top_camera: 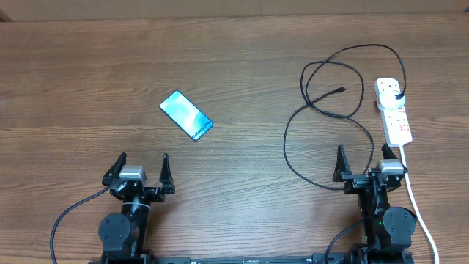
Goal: Plug charger to phone and switch on socket
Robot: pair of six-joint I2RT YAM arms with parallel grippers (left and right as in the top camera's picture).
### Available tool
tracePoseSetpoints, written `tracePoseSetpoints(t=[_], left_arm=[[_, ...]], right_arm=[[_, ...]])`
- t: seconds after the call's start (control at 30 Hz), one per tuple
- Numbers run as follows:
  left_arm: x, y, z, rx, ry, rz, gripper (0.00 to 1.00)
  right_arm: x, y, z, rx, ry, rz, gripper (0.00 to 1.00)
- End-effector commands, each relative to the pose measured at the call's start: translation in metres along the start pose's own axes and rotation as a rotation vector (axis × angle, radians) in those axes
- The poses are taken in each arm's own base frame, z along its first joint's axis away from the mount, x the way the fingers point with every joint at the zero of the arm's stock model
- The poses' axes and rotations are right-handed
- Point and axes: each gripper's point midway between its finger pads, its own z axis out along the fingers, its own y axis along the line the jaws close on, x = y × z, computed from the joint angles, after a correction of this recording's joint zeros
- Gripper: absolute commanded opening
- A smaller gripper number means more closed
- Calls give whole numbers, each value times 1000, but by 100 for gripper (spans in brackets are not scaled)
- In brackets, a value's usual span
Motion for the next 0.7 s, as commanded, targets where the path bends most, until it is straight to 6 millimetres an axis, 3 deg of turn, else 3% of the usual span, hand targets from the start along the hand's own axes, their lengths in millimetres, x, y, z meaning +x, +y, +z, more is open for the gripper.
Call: tracePoseSetpoints(t=[0.0, 0.4, 0.67], left_arm=[[1, 2, 0, -5, -1, 5, 100], [-7, 2, 0, -6, -35, -59, 100], [-46, 0, -5, 12, -187, -114, 100]], right_arm=[[2, -2, 0, 11, -3, -5, 100], [2, -2, 0, 11, -2, -5, 100], [2, -2, 0, 11, -3, -5, 100]])
